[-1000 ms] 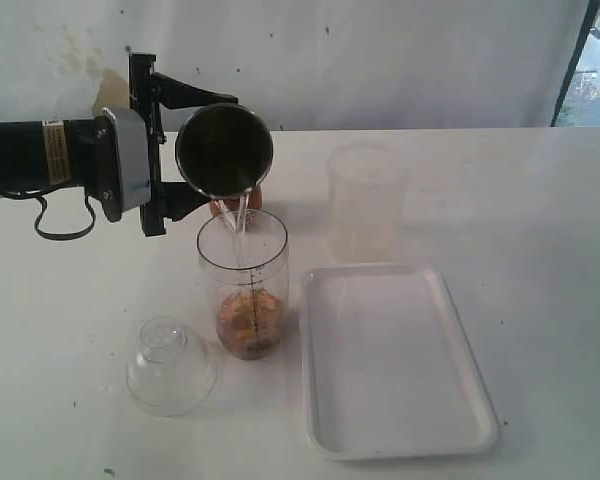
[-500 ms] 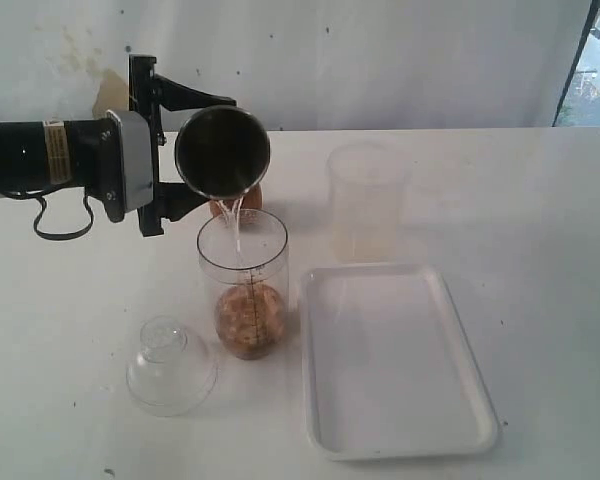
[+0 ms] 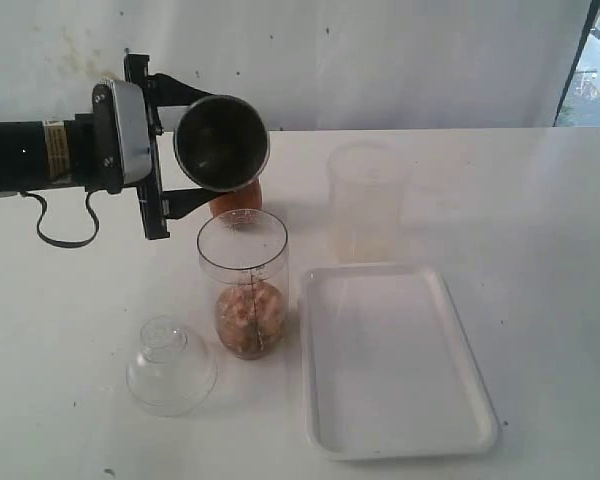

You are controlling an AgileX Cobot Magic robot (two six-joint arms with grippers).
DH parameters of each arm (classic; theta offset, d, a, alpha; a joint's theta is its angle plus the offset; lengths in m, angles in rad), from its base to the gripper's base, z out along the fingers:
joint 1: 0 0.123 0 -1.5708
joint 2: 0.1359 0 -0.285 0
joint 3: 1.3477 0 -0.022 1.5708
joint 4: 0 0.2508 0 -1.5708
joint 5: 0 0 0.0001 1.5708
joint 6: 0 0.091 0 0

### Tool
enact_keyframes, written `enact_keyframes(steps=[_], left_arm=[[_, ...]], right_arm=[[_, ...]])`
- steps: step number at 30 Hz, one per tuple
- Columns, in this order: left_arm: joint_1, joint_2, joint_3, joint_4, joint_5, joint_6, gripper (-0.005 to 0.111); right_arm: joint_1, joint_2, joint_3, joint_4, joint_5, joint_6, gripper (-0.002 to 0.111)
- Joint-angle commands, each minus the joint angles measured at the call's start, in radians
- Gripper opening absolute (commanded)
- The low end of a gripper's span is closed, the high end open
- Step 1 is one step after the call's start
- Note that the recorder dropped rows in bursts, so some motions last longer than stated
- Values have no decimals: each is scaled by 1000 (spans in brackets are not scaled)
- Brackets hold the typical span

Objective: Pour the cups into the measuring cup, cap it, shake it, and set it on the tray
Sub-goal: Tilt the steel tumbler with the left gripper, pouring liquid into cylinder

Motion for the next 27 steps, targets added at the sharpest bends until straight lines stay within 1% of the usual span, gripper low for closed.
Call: enact_keyframes(steps=[1,2,4,7,11,16,21,27], left_arm=[[-3,-20,-3,-40,-3,275,0],[-3,-20,-3,-40,-1,368,0],[-3,-20,-3,-40,-6,436,0],[-3,-20,-3,-40,-4,468,0],[-3,-20,-3,-46,-10,612,0],[-3,-20,-3,-69,-18,621,0],[-3,-20,-3,-69,-28,684,0],[-3,-20,-3,-69,-35,719,0]], right_arm=[[0,0,-1,0,-1,20,0],[0,0,-1,0,-1,22,0],[0,0,-1,0,-1,22,0],[0,0,-1,0,-1,22,0],[0,0,-1,0,-1,22,0],[0,0,-1,0,-1,22,0],[0,0,-1,0,-1,22,0],[0,0,-1,0,-1,22,0]])
